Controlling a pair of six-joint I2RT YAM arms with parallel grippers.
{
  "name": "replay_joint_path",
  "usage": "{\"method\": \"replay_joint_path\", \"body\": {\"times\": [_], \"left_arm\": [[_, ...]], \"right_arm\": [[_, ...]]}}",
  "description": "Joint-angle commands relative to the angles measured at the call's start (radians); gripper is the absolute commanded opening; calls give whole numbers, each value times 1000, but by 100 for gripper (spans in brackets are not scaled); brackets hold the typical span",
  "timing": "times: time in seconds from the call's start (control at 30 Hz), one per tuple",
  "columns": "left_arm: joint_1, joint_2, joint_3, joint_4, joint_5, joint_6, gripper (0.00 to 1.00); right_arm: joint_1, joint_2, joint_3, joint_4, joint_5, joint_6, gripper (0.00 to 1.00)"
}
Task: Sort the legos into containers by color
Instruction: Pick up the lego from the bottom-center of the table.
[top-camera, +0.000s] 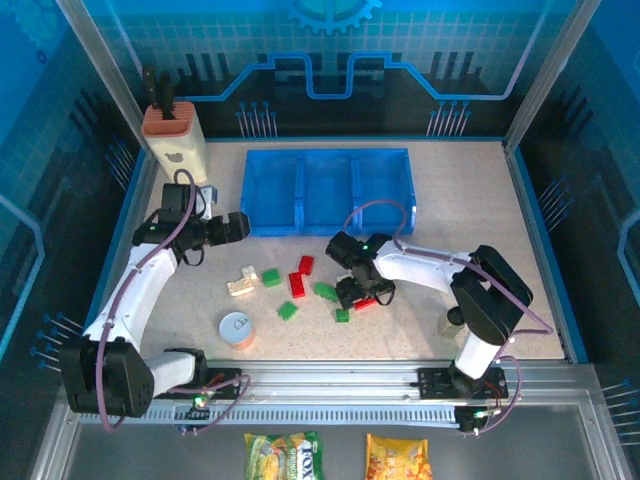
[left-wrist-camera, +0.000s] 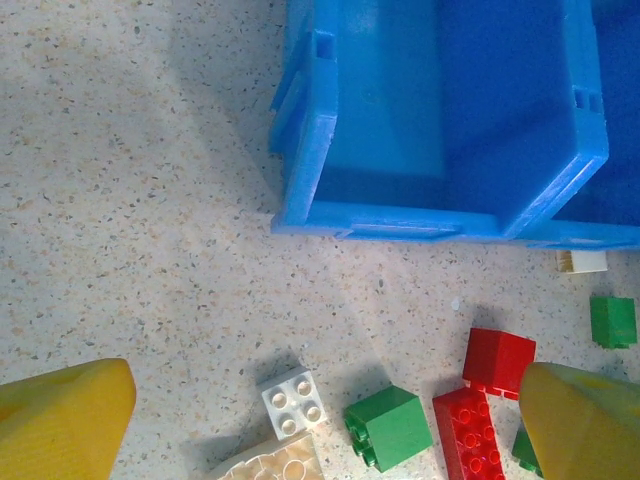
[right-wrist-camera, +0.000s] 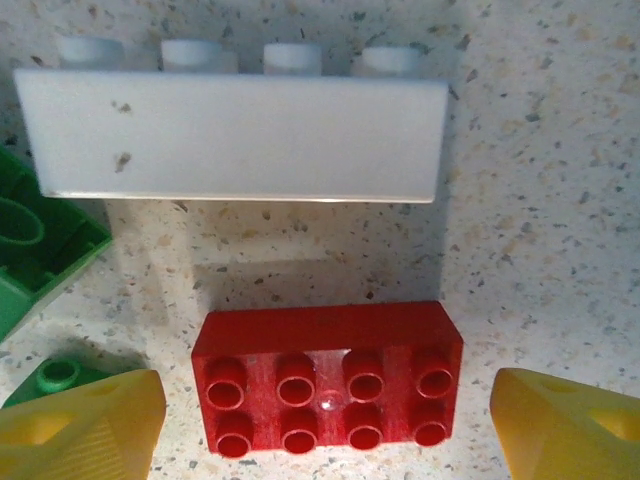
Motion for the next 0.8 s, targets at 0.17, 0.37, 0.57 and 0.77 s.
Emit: {"method": "replay_joint_path", "body": {"times": [0.17,0.37,0.57,0.77], "left_arm": [[-2,2,-8,12,-18,28,99],[-1,10,-10,10,-4,22,99],[-1,12,-9,12,-2,22,99],[-2,26,-2,7,6,24,99]], "right_arm": [[12,43,-4,-6,-34,-13,81],[13,48,1,-18,-18,-11,71],[13,22,8,-38,-6,4,65],[-1,-15,36,-86,-5,48,64]]}}
